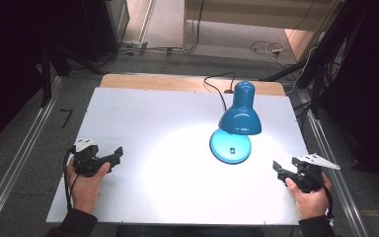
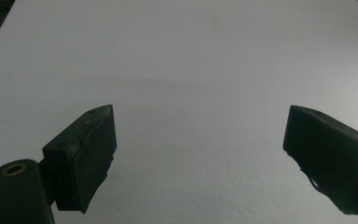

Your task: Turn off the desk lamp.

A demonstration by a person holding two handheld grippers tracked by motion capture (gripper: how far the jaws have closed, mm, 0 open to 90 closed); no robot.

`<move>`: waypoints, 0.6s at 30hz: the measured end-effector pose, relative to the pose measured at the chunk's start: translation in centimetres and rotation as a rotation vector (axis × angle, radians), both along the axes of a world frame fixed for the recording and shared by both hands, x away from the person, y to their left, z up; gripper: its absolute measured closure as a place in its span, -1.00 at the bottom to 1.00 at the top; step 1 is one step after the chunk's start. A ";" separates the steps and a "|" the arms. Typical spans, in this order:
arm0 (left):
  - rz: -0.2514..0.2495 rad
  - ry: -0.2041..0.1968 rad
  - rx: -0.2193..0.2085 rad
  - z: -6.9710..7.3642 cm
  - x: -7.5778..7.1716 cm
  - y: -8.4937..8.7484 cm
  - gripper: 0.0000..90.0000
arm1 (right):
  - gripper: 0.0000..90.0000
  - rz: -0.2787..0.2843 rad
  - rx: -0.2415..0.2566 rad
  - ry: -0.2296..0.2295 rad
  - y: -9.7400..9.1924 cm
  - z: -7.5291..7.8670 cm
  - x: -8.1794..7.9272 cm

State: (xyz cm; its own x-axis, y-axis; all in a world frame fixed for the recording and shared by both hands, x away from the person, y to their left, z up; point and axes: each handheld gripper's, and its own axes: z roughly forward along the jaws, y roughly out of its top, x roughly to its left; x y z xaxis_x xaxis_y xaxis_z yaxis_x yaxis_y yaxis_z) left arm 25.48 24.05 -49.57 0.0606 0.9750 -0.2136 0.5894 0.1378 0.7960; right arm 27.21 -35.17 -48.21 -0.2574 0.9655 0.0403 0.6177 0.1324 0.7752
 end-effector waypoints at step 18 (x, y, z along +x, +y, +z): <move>-0.002 -0.004 -0.003 0.1 -0.1 0.0 -0.77 | -0.47 0.074 0.001 0.002 2.4 0.6 0.5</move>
State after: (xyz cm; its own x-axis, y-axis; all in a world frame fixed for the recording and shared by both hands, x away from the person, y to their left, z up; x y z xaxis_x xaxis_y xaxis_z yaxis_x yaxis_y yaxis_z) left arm 25.42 24.05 -49.50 0.0635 0.9742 -0.2165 0.5868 0.1390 0.7977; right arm 27.67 -32.75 -47.65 -0.3284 0.9436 0.0420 0.6080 0.1772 0.7739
